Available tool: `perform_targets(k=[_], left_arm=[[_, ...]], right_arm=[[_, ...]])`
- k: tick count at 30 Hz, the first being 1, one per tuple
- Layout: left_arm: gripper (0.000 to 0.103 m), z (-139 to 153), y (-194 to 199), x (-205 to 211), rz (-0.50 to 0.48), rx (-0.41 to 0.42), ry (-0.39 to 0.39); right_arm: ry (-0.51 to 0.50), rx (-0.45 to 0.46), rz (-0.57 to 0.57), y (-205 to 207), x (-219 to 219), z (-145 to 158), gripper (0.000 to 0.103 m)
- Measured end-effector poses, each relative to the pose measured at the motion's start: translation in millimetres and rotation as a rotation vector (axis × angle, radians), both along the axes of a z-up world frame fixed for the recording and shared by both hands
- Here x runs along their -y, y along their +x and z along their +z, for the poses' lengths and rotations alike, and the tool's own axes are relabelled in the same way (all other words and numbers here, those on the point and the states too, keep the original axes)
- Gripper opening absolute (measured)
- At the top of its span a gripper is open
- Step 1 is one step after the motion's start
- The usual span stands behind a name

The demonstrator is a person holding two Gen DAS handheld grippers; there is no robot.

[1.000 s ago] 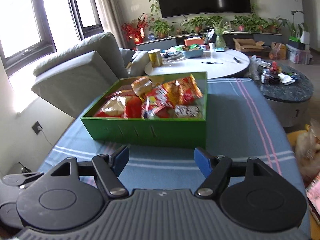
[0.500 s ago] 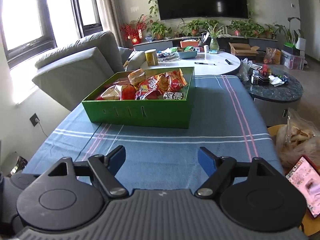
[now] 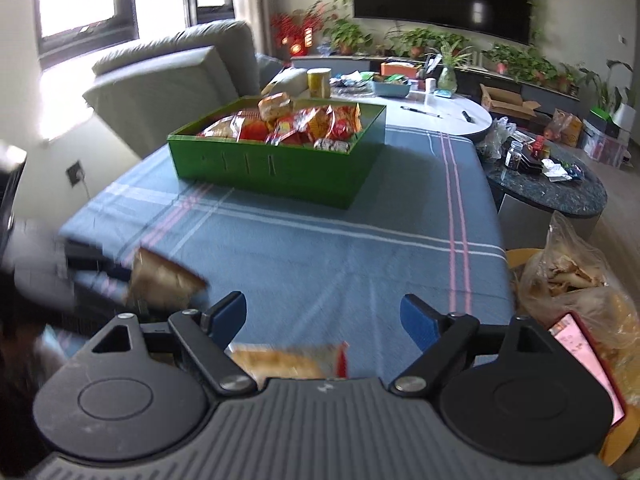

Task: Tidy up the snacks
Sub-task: 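Grasp the beige bread pack with the left gripper while the right gripper grasps the red-tabbed bread pack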

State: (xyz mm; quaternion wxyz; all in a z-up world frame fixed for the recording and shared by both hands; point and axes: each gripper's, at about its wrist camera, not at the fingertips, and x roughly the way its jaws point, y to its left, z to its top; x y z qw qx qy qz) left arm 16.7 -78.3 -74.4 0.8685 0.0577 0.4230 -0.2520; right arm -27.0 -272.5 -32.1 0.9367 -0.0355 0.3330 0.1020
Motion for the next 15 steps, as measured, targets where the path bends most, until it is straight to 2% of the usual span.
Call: perform_targets(k=[5,7,10,15], left_arm=[[0.061,7,6,-11,0.050,0.027,0.010],[0.067,10,7,-14,0.066,0.038,0.007],[0.069,15,4,-16,0.075,0.054,0.003],[0.072,13,0,-11,0.043,0.053,0.028]], right_arm=[[-0.090,-0.036,0.079,-15,6,-5,0.079],[-0.159,-0.057,0.127,-20,0,-12,0.079],[-0.236,-0.085,0.175,-19,-14,-25,0.079],[-0.300,-0.076,0.168,-1,-29,-40,0.079]])
